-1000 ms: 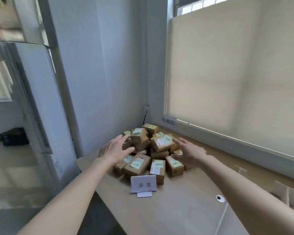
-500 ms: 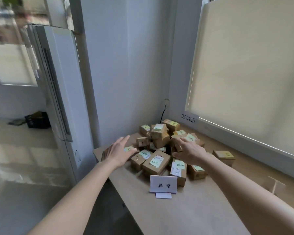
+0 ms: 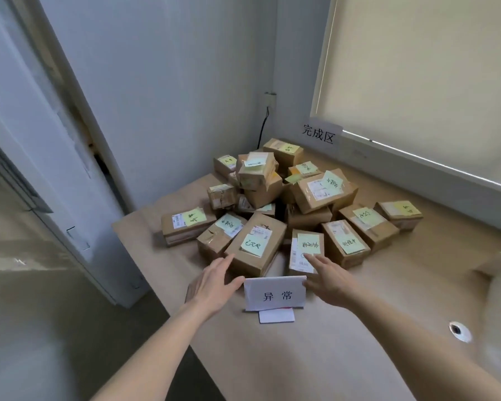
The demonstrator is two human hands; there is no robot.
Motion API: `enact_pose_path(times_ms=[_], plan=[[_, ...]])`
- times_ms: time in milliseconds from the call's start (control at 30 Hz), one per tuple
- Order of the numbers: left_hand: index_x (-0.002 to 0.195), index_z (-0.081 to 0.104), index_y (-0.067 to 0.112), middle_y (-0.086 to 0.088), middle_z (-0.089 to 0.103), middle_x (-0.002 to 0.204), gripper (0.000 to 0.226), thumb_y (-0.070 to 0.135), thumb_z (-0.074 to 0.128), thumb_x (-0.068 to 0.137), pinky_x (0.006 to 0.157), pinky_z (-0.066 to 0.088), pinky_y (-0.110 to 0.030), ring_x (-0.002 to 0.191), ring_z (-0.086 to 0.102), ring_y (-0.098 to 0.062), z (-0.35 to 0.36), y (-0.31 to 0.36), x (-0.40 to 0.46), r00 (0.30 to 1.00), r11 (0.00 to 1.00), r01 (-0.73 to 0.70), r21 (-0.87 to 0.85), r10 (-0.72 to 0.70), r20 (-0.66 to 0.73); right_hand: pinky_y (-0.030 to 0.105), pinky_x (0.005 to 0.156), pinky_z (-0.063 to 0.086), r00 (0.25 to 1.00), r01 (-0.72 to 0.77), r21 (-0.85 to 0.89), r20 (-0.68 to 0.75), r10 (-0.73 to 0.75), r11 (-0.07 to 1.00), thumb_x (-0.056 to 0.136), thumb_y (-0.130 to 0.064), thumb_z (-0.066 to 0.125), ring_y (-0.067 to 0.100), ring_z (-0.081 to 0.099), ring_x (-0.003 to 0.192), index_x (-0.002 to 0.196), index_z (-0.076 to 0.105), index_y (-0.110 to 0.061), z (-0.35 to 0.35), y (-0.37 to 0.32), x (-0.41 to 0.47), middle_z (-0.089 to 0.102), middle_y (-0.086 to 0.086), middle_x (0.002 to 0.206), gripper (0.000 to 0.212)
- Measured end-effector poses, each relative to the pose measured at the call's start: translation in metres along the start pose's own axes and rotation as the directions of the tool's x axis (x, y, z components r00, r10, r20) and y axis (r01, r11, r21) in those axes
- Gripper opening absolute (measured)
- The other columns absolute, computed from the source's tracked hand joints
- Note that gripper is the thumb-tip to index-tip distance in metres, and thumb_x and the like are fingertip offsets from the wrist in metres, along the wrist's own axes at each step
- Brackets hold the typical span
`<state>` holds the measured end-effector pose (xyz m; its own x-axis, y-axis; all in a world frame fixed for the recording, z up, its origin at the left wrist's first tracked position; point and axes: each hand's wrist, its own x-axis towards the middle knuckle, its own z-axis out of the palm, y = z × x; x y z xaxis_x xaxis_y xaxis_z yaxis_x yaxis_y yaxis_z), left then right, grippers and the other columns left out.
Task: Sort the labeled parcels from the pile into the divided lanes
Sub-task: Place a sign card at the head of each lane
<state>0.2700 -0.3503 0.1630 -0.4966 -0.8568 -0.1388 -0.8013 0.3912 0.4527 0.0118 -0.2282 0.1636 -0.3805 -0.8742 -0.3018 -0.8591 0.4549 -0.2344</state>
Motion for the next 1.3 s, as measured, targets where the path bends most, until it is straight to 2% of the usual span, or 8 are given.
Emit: enact_pose_path(times_ms=[200, 333, 500, 767, 900, 1000, 1167, 1300], plan=[[0.156, 0.018, 0.038, 0.01, 0.03, 0.159, 0.07, 0.057, 0.049, 0.096, 0.103, 0.042, -0.038, 0.139, 0.04, -0.017, 0.092, -0.018, 0.041, 0.994, 0.995, 0.034, -0.094, -0.024, 0.11, 0.047, 0.104, 0.049, 0.995, -0.054, 0.039, 0.082, 0.05, 0.998, 0.098, -0.05, 0.055, 0.024, 0.038, 0.143, 0.161, 0.013, -0.037, 0.072, 0.032, 0.047, 0.026, -0.005, 0.165, 0.077], [0.157, 0.016, 0.037, 0.01, 0.032, 0.158, 0.073, 0.055, 0.052, 0.096, 0.102, 0.043, -0.039, 0.137, 0.042, -0.019, 0.122, -0.023, 0.055, 0.991, 0.983, 0.061, -0.171, -0.039, 0.13, 0.045, 0.1, 0.051, 0.991, -0.082, 0.085, 0.115, 0.072, 0.993, 0.1, -0.048, 0.054, 0.023, 0.042, 0.142, 0.162, 0.007, -0.037, 0.1, 0.036, 0.063, 0.029, -0.004, 0.163, 0.079], [0.157, 0.018, 0.034, 0.008, 0.036, 0.155, 0.074, 0.052, 0.054, 0.096, 0.101, 0.042, -0.035, 0.135, 0.043, -0.019, 0.148, -0.025, 0.061, 0.986, 0.966, 0.087, -0.244, -0.049, 0.158, 0.047, 0.102, 0.051, 0.988, -0.095, 0.146, 0.138, 0.074, 0.985, 0.099, -0.047, 0.056, 0.024, 0.044, 0.14, 0.161, 0.002, -0.039, 0.117, 0.039, 0.071, 0.029, -0.003, 0.163, 0.082], [0.157, 0.021, 0.028, 0.004, 0.028, 0.16, 0.074, 0.043, 0.059, 0.096, 0.106, 0.036, -0.03, 0.142, 0.036, -0.017, 0.176, -0.029, 0.064, 0.995, 0.943, 0.066, -0.327, -0.036, 0.096, 0.045, 0.104, 0.049, 0.995, -0.083, 0.312, 0.071, 0.064, 0.946, 0.096, -0.045, 0.062, 0.024, 0.042, 0.142, 0.161, 0.007, -0.036, 0.138, 0.039, 0.075, 0.024, -0.004, 0.166, 0.085], [0.156, 0.024, 0.027, 0.002, 0.033, 0.156, 0.072, 0.039, 0.06, 0.096, 0.105, 0.037, -0.029, 0.14, 0.037, -0.016, 0.181, -0.026, 0.062, 0.998, 0.934, 0.05, -0.355, -0.031, 0.058, 0.043, 0.11, 0.043, 0.994, -0.11, 0.339, 0.058, 0.096, 0.934, 0.096, -0.045, 0.061, 0.025, 0.039, 0.144, 0.162, 0.008, -0.031, 0.144, 0.038, 0.069, 0.022, -0.001, 0.167, 0.085], [0.158, 0.019, 0.028, 0.004, 0.033, 0.153, 0.074, 0.04, 0.059, 0.097, 0.1, 0.04, -0.027, 0.134, 0.042, -0.017, 0.175, -0.024, 0.054, 0.998, 0.935, 0.044, -0.353, -0.023, 0.065, 0.042, 0.112, 0.04, 0.991, -0.127, 0.309, 0.081, 0.107, 0.942, 0.098, -0.047, 0.058, 0.027, 0.038, 0.145, 0.162, 0.005, -0.028, 0.138, 0.033, 0.059, 0.022, 0.004, 0.167, 0.086], [0.157, 0.021, 0.028, 0.003, 0.036, 0.15, 0.072, 0.041, 0.058, 0.097, 0.101, 0.043, -0.032, 0.131, 0.045, -0.019, 0.141, -0.008, 0.038, 0.997, 0.949, -0.025, -0.315, 0.045, 0.057, 0.044, 0.105, 0.049, 0.988, -0.151, 0.331, 0.036, 0.148, 0.931, 0.098, -0.044, 0.06, 0.027, 0.041, 0.142, 0.162, 0.005, -0.033, 0.107, 0.022, 0.024, 0.027, 0.005, 0.163, 0.085], [0.156, 0.026, 0.028, 0.004, 0.042, 0.144, 0.07, 0.039, 0.06, 0.096, 0.102, 0.044, -0.034, 0.127, 0.046, -0.015, 0.095, 0.019, 0.017, 0.986, 0.926, -0.134, -0.352, 0.16, 0.047, 0.043, 0.105, 0.049, 0.979, -0.19, 0.338, -0.01, 0.205, 0.922, 0.097, -0.042, 0.063, 0.027, 0.041, 0.142, 0.162, 0.003, -0.035, 0.057, 0.014, -0.023, 0.028, 0.005, 0.163, 0.089]])
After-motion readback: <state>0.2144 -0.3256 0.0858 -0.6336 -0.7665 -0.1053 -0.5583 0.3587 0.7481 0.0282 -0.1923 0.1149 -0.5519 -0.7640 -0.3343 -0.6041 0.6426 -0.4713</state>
